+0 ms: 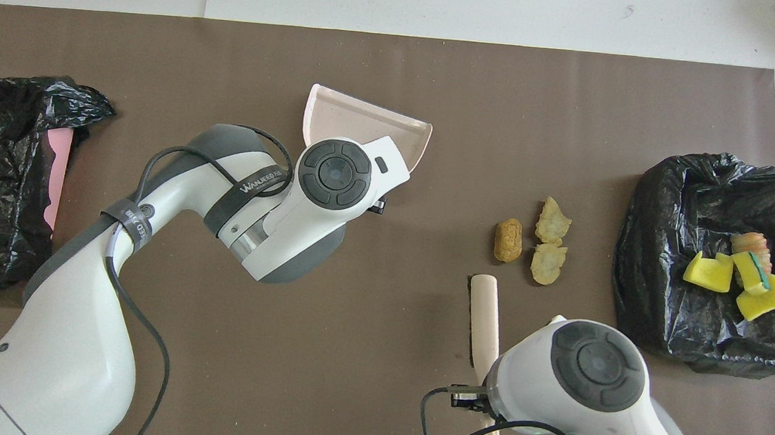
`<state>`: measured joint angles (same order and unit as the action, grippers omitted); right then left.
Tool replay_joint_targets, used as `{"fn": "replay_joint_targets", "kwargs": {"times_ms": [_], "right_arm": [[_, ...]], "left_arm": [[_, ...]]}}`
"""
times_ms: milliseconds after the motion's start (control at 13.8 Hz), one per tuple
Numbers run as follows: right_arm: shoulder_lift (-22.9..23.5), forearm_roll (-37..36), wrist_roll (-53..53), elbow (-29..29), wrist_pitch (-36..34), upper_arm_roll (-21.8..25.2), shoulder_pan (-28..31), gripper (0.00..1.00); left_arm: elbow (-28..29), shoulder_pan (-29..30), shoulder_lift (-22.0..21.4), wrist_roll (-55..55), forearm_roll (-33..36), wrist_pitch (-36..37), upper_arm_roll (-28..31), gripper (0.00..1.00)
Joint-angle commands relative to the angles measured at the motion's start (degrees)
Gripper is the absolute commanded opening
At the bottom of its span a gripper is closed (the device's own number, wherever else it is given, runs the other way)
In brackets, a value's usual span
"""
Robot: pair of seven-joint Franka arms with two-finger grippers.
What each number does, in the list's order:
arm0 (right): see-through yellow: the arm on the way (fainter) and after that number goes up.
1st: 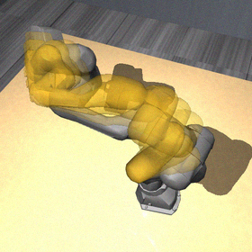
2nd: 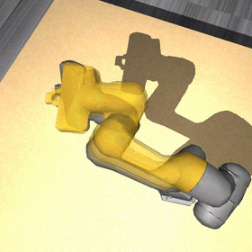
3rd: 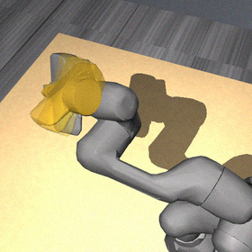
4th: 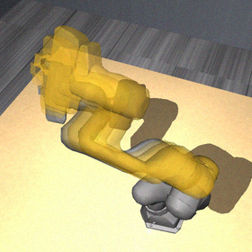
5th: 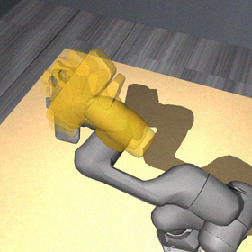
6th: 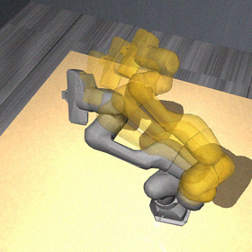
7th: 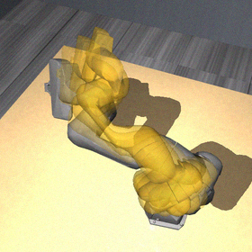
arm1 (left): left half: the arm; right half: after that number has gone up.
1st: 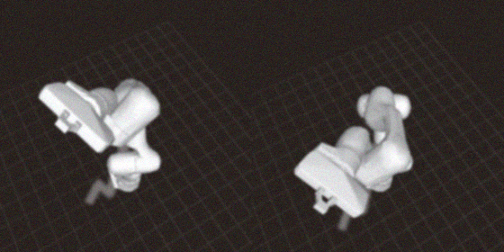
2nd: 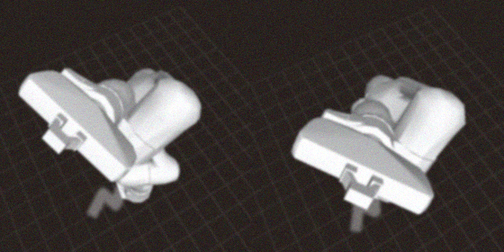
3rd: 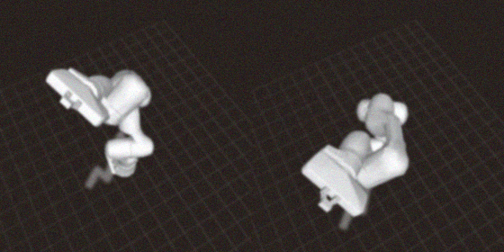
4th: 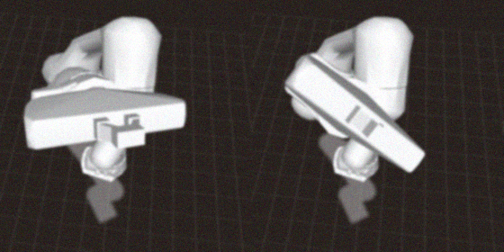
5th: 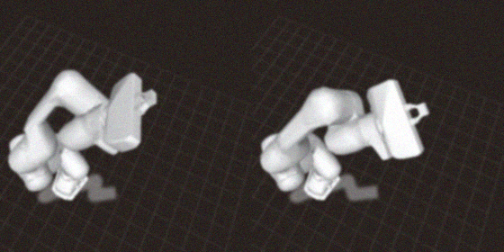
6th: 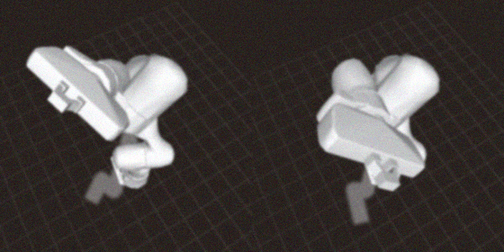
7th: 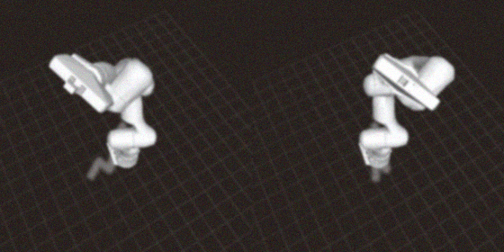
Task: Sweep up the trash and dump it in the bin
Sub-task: 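Lift the dustpan with the left gripper while the right gripper grasps the brush, then sweep the bread chunks into the dustpan with the right gripper's brush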
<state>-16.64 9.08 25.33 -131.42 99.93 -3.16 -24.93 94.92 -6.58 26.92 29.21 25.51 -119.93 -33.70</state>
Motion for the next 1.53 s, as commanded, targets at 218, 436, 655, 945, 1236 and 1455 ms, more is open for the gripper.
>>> {"fn": "replay_joint_targets", "kwargs": {"times_ms": [218,436,655,945,1236,1455], "right_arm": [[5.2,-12.7,-16.9,3.0,5.5,-0.6,16.1,0.00],[11.2,-17.7,-17.9,7.0,6.5,-0.4,18.4,0.00],[14.5,-22.3,-17.2,6.8,9.5,-0.4,20.2,0.00],[16.2,-22.1,-15.2,5.0,11.6,-0.5,20.2,0.00],[16.5,-20.5,-12.6,2.4,14.0,-0.8,17.2,0.00],[18.2,-15.3,-12.6,2.4,14.6,-0.9,16.1,0.00]], "left_arm": [[1.5,4.9,-3.6,-30.1,-6.6,7.9,-1.2,0.00],[2.3,6.0,-3.6,-37.9,-9.1,9.1,-1.3,0.00],[3.4,6.5,-4.3,-54.7,-9.1,9.0,-1.8,0.00],[10.6,5.7,-8.4,-59.6,-8.6,5.7,-1.9,0.00],[14.1,3.5,-9.6,-60.0,-8.4,3.4,-1.9,0.00],[15.4,3.5,-10.5,-60.0,-8.4,3.3,-1.9,0.00]]}}
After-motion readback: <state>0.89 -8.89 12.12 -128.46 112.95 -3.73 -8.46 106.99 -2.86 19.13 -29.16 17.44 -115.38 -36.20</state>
